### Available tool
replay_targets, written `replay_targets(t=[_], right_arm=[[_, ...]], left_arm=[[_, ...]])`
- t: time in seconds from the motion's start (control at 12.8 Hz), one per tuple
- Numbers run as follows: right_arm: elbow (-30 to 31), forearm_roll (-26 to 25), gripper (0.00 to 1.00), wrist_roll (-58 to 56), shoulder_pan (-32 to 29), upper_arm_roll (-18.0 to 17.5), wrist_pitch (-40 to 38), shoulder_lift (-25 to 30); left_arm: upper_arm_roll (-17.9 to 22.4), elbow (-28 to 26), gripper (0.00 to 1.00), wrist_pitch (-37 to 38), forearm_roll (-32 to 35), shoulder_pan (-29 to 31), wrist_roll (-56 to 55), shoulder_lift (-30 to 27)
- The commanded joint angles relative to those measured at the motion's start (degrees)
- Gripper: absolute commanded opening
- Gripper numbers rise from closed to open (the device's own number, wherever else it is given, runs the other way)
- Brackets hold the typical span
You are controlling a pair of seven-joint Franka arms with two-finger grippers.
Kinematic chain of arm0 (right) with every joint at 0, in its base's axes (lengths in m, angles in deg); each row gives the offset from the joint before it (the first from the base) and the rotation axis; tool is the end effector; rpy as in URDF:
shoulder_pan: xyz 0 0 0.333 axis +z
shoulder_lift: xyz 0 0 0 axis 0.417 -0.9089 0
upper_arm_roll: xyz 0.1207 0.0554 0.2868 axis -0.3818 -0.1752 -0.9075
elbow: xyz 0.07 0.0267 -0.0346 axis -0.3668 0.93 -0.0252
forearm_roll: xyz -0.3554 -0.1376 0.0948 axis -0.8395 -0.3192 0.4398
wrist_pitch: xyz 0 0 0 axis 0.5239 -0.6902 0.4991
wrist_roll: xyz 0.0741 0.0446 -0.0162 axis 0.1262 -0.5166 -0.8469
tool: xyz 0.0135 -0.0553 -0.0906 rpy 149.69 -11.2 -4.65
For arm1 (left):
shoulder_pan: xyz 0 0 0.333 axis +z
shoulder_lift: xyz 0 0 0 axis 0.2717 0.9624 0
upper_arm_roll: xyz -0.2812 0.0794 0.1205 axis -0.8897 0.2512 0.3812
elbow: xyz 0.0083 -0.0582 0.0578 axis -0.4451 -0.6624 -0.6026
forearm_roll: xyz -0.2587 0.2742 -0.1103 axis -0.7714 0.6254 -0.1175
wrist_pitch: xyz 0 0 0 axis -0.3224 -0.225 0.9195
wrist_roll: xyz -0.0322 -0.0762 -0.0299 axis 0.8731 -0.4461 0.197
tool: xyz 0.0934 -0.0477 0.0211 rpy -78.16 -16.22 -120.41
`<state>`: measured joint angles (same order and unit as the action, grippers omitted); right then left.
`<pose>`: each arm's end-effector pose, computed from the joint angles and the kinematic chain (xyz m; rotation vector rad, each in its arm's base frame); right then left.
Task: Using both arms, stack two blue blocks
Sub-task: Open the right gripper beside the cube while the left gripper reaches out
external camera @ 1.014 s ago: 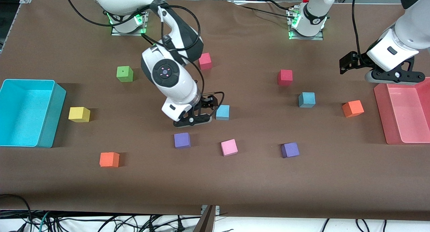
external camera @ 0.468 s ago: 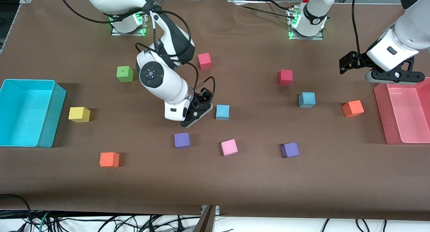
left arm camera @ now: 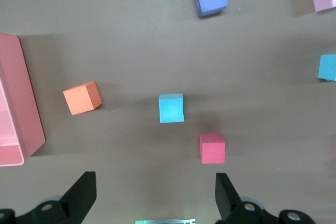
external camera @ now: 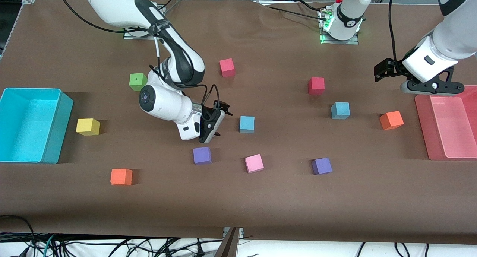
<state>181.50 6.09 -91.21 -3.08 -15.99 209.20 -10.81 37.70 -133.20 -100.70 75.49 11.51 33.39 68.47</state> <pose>0.5965 0.3828 0.2860 -2.2671 -1.1522 -0.2968 0.5444 -0.0675 0.5629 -3.1049 0.1026 0.2437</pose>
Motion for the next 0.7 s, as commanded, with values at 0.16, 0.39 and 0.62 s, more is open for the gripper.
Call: replay_targets(t=[0.16,0.39,0.62], right_arm=[[2.3,15.4,1.00,-21.9,-0.9,-1.3,4.6,-3.3],[2.3,27.5,1.00,-37.1,-0.2,-1.3,6.0,-6.3],[2.8,28.6,1.00,-42.4,-0.2,-1.3,6.9,-7.3]], left_arm=[[0.4,-10.7,1.00,-13.0,-1.5,1.0,1.1,1.8],[0.4,-22.1,1.00,-27.1,-1.4,1.0,1.2,2.0],[0.4,-32.8,1.00,-43.9,-1.4,1.0,1.1,4.3]])
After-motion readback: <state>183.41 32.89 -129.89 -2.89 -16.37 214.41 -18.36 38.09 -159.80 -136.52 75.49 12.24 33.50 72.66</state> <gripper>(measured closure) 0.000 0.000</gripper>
